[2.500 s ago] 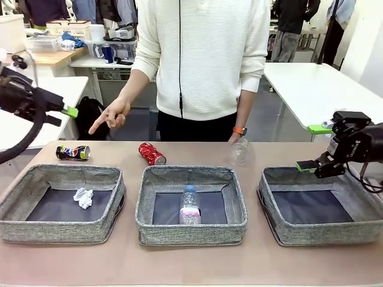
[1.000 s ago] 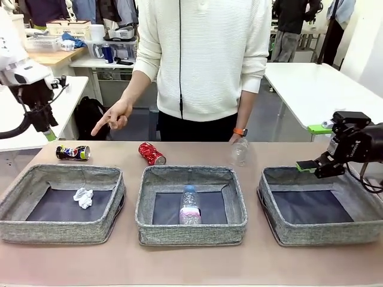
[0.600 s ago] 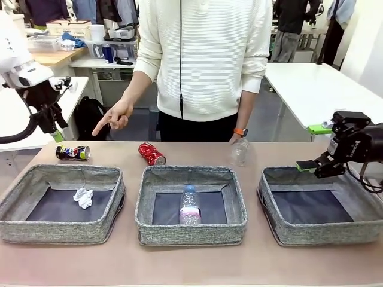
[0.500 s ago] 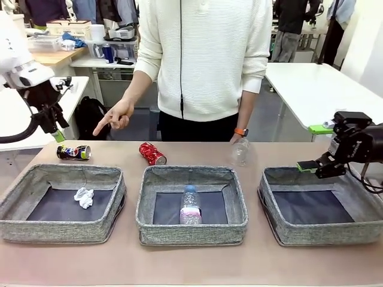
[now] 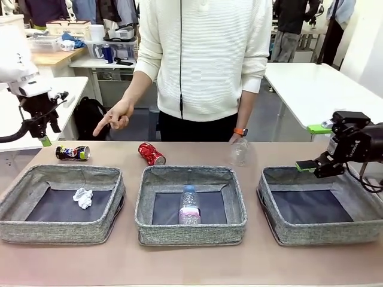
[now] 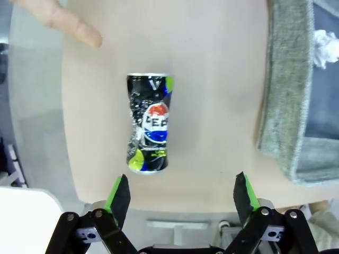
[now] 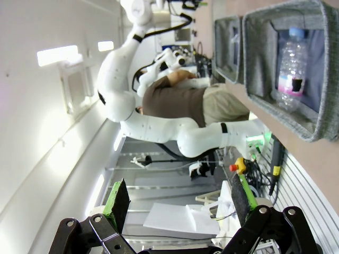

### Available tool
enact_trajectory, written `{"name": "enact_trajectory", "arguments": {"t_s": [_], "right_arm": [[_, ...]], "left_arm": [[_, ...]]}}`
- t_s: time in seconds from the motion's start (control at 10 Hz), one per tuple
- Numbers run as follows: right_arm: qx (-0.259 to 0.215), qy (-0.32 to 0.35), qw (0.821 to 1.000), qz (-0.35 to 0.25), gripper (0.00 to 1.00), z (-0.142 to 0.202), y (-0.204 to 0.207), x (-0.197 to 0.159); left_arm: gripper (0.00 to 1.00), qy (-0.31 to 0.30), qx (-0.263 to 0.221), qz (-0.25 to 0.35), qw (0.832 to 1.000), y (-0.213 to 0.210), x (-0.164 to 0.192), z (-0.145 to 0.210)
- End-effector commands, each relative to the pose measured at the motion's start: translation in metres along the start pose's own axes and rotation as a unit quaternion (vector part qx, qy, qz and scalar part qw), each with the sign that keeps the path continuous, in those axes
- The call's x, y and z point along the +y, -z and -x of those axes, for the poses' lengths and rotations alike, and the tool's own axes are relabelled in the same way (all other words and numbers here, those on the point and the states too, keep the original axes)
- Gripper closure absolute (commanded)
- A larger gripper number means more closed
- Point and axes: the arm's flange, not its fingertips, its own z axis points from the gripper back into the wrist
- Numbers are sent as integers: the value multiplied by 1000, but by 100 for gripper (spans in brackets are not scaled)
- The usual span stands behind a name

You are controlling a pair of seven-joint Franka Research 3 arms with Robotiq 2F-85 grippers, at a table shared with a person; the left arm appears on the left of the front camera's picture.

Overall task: Sort the waste into the appropriate baskets.
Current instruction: Pick up the waste item pointed out by the person.

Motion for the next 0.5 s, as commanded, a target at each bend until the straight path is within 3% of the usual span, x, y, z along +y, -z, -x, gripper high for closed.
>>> {"name": "enact_trajectory", "arguments": {"t_s": [0.0, 0.4], "right_arm": [[-3, -15, 1000, -9, 0, -2, 2, 1], [-3, -15, 1000, -9, 0, -2, 2, 1]], "left_arm": [[0, 31, -7, 6, 999, 9, 15, 2], [0, 27, -12, 15, 999, 52, 27, -10]]}}
